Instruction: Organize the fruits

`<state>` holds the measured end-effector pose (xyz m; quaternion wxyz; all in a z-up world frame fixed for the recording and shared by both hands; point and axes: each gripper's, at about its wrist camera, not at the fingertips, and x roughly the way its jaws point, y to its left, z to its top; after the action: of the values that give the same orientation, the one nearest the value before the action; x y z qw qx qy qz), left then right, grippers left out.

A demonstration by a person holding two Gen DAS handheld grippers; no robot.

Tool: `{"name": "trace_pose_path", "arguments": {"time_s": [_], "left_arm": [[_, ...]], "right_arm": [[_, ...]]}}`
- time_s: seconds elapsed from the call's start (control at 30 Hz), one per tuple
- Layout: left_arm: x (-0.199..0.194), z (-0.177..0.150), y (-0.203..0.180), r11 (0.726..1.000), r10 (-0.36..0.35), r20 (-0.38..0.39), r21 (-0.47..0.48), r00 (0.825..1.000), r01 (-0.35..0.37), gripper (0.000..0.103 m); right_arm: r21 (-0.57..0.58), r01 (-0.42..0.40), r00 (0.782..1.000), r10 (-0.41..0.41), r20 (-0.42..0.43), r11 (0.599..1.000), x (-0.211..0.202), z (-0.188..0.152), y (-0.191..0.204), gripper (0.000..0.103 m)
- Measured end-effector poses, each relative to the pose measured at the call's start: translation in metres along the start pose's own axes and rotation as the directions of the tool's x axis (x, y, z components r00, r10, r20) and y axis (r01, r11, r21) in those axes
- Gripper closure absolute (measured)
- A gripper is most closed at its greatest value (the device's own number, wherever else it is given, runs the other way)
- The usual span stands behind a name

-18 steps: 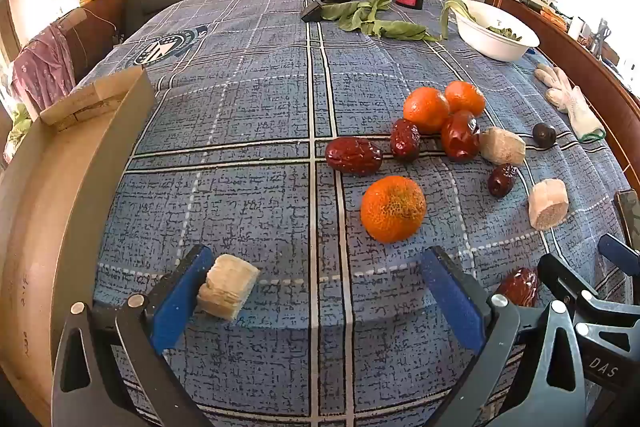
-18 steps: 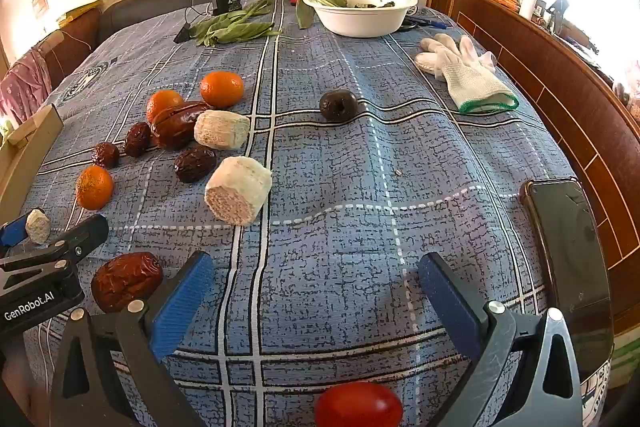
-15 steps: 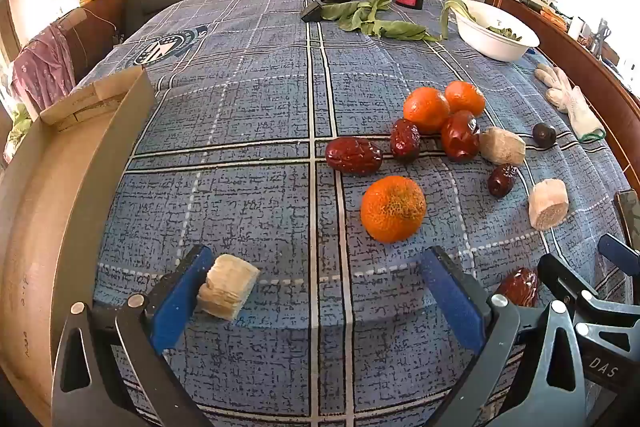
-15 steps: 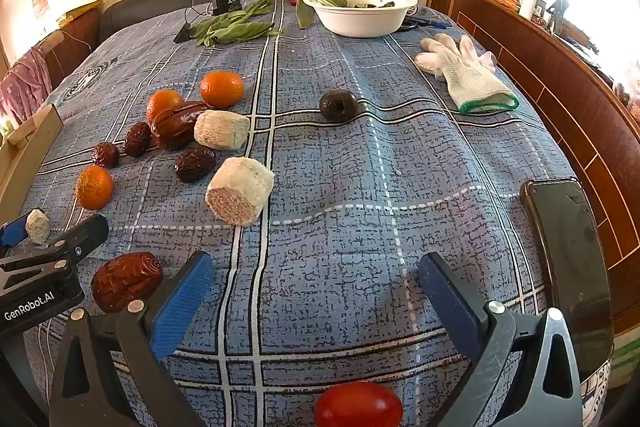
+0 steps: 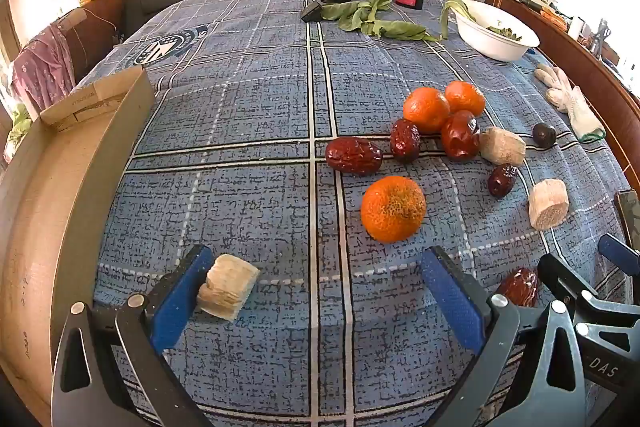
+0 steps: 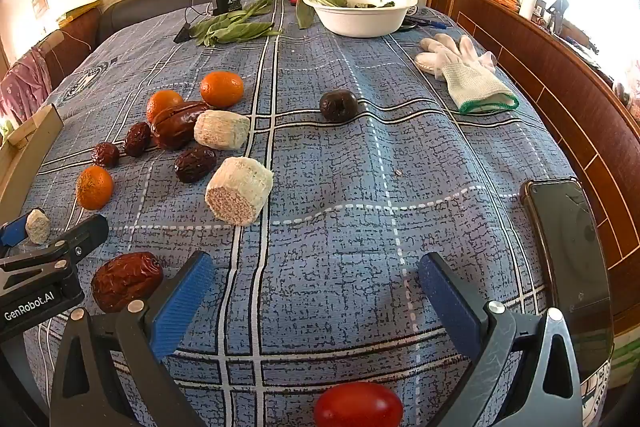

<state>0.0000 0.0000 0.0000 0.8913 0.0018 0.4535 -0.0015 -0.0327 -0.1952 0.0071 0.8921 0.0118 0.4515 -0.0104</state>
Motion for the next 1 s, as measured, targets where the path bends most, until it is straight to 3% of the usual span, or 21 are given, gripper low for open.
{"name": "trace_pose_path", "arguments": {"time_s": [0.5,1.0], "left_arm": [[-0.0001,-0.0002,-0.0001,1.0,0.002,-0.001,-0.004,1.0,-0.002,0.0],[0.0013,0.0027,-0.0009,1.0,-0.008,-0.066,0.012,0.998,0.008,0.0]], "right_arm": [[0.0,0.0,1.0,0.0,0.0,1.0,0.0001,0.0,-0.0002,0.0],[-0.015,-0.019,0.999,0.018,-0.039,1.0,0.0016,0.0023,-0.0011,0.0]]}}
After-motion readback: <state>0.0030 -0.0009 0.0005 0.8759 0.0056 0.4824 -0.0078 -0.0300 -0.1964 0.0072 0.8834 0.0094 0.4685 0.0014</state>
